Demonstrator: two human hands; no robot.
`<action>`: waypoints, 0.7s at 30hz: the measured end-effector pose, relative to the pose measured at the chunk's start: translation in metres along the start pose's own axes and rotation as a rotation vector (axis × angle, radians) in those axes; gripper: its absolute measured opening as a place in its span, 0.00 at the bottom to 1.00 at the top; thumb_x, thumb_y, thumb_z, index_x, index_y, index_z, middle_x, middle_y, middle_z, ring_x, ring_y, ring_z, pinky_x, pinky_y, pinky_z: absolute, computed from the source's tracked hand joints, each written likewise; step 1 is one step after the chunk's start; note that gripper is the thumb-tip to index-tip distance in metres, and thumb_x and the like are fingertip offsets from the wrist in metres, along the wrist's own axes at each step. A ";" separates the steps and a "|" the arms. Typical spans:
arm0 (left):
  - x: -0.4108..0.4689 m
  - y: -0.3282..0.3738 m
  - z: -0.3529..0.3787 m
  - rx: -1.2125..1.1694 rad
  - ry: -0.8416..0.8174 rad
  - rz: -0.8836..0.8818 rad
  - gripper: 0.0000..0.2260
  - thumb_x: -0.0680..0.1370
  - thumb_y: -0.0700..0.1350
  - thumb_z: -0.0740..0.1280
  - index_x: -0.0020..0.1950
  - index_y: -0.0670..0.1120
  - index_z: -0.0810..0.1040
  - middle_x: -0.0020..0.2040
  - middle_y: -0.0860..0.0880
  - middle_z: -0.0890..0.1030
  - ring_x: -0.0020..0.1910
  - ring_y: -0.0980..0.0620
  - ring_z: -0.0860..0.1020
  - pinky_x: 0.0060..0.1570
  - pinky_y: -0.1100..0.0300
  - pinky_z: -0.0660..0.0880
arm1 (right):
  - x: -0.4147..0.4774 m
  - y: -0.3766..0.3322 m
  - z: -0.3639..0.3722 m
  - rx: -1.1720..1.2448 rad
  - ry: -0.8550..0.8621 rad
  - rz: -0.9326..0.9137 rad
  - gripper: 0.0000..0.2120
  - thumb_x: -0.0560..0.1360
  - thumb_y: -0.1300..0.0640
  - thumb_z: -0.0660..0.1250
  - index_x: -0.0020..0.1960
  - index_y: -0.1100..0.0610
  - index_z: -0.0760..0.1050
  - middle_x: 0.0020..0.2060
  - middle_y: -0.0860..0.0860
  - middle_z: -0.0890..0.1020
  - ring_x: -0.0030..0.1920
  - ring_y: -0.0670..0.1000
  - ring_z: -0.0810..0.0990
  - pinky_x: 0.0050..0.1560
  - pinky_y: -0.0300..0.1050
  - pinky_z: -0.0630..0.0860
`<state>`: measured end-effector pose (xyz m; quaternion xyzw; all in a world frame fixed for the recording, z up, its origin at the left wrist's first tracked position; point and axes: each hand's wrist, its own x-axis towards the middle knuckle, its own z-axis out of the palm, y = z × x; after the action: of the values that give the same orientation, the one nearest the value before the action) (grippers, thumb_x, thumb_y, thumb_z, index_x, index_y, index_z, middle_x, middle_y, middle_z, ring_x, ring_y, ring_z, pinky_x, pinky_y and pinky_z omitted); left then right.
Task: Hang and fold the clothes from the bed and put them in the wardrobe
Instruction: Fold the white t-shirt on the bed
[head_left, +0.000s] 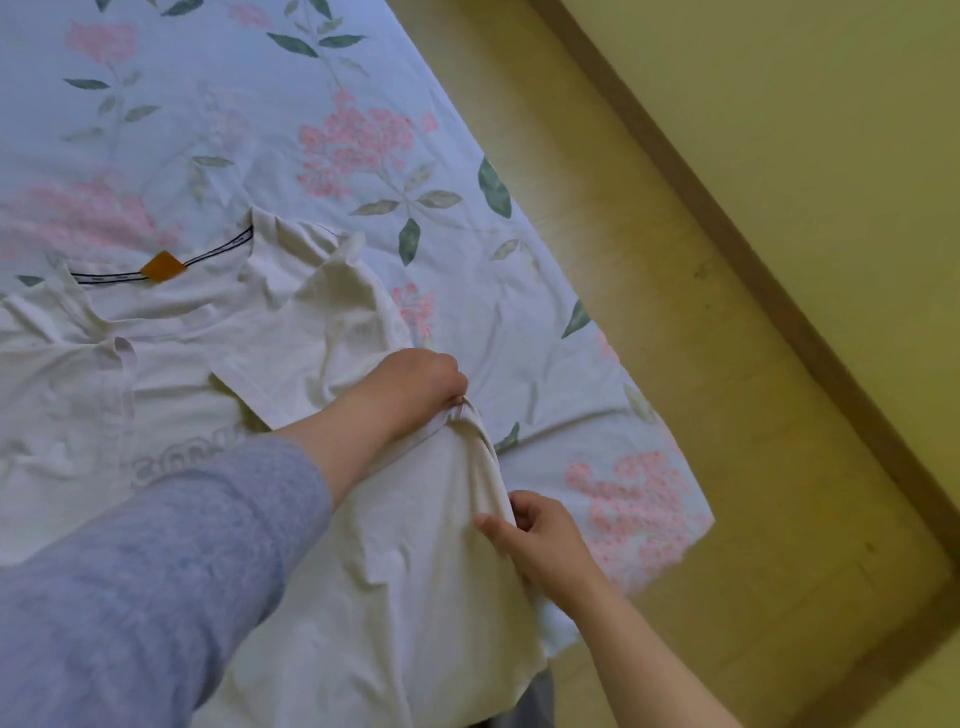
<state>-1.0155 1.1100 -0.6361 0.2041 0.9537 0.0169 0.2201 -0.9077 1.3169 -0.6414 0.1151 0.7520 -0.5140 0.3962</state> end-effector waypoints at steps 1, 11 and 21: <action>0.006 0.003 0.001 0.029 -0.014 -0.012 0.11 0.81 0.43 0.57 0.56 0.46 0.78 0.54 0.45 0.76 0.55 0.43 0.76 0.46 0.54 0.71 | -0.002 0.004 -0.006 -0.010 -0.017 0.028 0.12 0.74 0.52 0.71 0.44 0.63 0.79 0.36 0.57 0.81 0.36 0.51 0.79 0.39 0.48 0.75; 0.024 0.021 0.019 0.041 0.074 -0.223 0.12 0.82 0.47 0.59 0.57 0.42 0.77 0.56 0.41 0.75 0.55 0.39 0.77 0.42 0.53 0.66 | -0.034 0.044 -0.013 -0.030 -0.028 0.024 0.12 0.76 0.51 0.68 0.35 0.53 0.73 0.30 0.43 0.74 0.32 0.43 0.72 0.34 0.34 0.67; 0.004 0.042 0.030 -0.352 0.237 -0.311 0.12 0.80 0.39 0.61 0.63 0.40 0.72 0.64 0.38 0.71 0.62 0.38 0.72 0.56 0.47 0.68 | -0.083 0.118 -0.022 -0.333 0.407 0.080 0.06 0.73 0.50 0.69 0.42 0.50 0.73 0.33 0.44 0.76 0.36 0.49 0.74 0.37 0.47 0.70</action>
<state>-0.9899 1.1479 -0.6601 0.0103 0.9751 0.1726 0.1390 -0.7950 1.4084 -0.6594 0.1789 0.8854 -0.3332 0.2703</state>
